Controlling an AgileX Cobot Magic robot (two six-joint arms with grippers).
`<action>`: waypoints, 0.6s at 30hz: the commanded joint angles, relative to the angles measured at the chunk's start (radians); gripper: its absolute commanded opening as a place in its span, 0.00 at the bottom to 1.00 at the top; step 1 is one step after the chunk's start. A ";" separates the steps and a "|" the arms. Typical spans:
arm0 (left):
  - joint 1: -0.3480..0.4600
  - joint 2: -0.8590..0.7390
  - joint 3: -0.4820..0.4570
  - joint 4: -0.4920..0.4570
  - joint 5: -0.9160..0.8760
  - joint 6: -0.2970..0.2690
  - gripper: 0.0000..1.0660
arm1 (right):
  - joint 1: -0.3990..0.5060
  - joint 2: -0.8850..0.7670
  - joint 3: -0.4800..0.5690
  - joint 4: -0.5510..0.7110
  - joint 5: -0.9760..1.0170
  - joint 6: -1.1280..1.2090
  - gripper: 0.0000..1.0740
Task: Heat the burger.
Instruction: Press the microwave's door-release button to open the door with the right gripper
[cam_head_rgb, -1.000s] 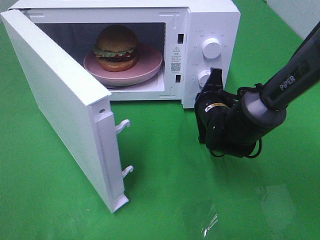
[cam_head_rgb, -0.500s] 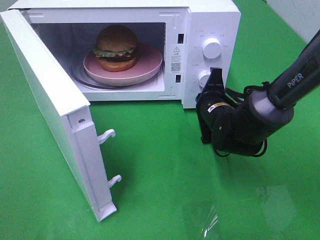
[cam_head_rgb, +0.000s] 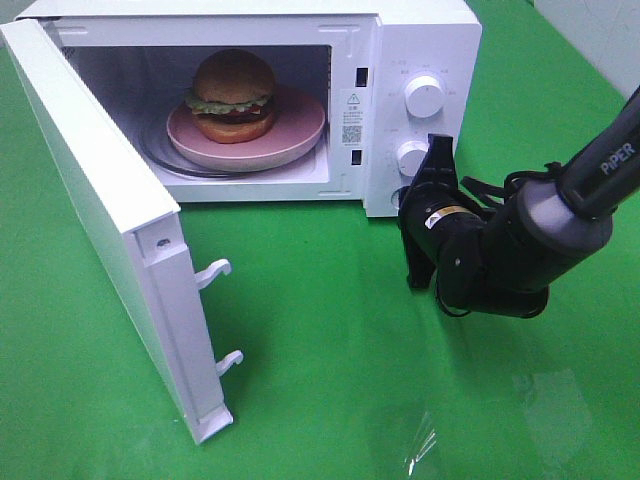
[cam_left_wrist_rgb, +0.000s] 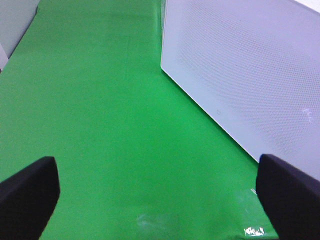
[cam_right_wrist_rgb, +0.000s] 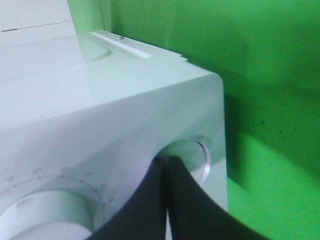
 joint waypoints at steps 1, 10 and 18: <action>0.002 -0.005 -0.001 -0.002 -0.013 0.000 0.95 | 0.009 -0.044 0.033 -0.018 -0.028 0.006 0.00; 0.002 -0.005 -0.001 -0.002 -0.013 0.000 0.95 | 0.009 -0.115 0.117 -0.041 0.055 -0.025 0.01; 0.002 -0.005 -0.001 -0.002 -0.013 0.000 0.95 | 0.009 -0.218 0.141 -0.041 0.197 -0.202 0.02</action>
